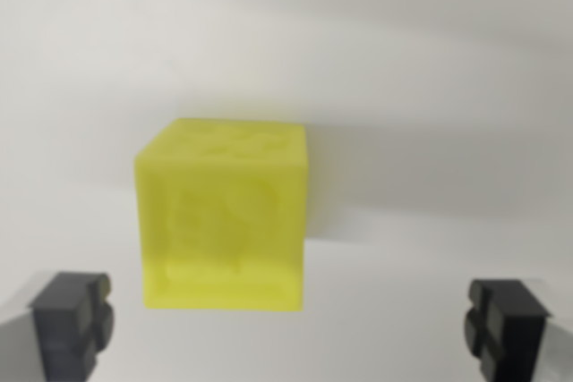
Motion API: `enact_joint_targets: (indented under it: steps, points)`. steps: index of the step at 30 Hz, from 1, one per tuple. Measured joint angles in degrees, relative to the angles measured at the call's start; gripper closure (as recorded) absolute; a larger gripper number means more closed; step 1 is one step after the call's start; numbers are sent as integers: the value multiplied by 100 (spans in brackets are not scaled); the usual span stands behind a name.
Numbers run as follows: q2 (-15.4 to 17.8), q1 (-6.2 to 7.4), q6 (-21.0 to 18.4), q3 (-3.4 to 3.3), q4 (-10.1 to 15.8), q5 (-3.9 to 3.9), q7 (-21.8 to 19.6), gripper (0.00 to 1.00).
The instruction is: Pick yellow cube
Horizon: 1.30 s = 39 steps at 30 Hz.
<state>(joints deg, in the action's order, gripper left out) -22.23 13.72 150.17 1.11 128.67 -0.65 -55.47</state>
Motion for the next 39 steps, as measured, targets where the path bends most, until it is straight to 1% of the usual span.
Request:
enact_joint_targets:
  steps: [9, 12, 31, 38, 39]
  points:
    - [-296, 190, 326, -1, -11, -27, -117, 0]
    - [-372, 233, 392, -3, -23, -32, -148, 0]
    - [-1028, 238, 912, -6, -176, -86, -171, 0]
    - [-1082, 236, 958, -5, -188, -97, -172, 0]
    - [-1082, 236, 958, -5, -188, -97, -172, 100]
